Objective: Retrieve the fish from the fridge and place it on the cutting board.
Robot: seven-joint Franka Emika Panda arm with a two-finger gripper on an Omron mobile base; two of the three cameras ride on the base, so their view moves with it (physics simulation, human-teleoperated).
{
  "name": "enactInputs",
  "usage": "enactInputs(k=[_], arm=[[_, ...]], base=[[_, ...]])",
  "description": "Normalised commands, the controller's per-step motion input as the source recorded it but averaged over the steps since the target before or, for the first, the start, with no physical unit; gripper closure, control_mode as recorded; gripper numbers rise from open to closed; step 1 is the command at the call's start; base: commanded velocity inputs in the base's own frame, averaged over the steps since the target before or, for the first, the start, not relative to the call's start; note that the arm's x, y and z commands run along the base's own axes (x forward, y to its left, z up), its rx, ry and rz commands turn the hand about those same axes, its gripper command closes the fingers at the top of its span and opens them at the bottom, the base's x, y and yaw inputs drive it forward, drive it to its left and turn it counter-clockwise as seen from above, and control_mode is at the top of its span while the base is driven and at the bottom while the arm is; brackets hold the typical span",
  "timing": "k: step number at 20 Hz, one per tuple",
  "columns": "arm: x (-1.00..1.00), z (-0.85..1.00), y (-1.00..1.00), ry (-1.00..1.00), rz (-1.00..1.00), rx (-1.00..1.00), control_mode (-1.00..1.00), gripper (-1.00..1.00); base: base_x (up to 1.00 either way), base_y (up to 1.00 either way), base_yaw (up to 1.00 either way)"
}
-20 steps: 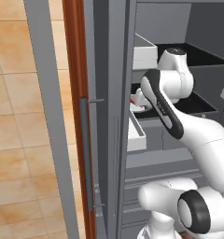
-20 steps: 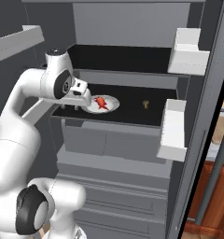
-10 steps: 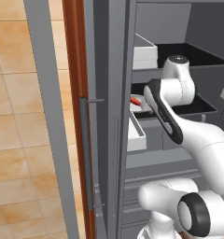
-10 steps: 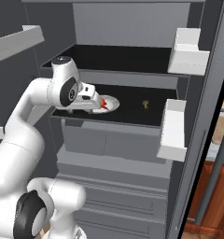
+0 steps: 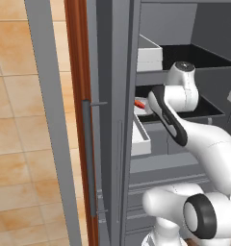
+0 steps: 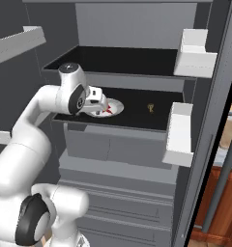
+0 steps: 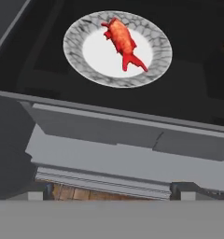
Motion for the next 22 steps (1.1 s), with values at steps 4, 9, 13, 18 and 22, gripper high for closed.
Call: enactInputs(k=[4,9,13,18,22], arm=[[0.41,-0.22,-0.11,-0.08,0.00,0.00,-1.00,-1.00],[0.36,-0.07,-0.11,-0.01,0.00,0.00,-1.00,-1.00],[0.52,-0.06,-0.09,0.01,0.01,0.00,-1.00,-1.00],[0.55,-0.06,-0.06,0.00,0.00,0.00,-1.00,-1.00],[0.47,-0.25,-0.04,-0.03,0.01,0.00,-1.00,-1.00]], base=[[0.00,0.00,0.00],[0.00,0.00,0.00],[0.00,0.00,0.00],[0.00,0.00,0.00],[0.00,0.00,0.00]])
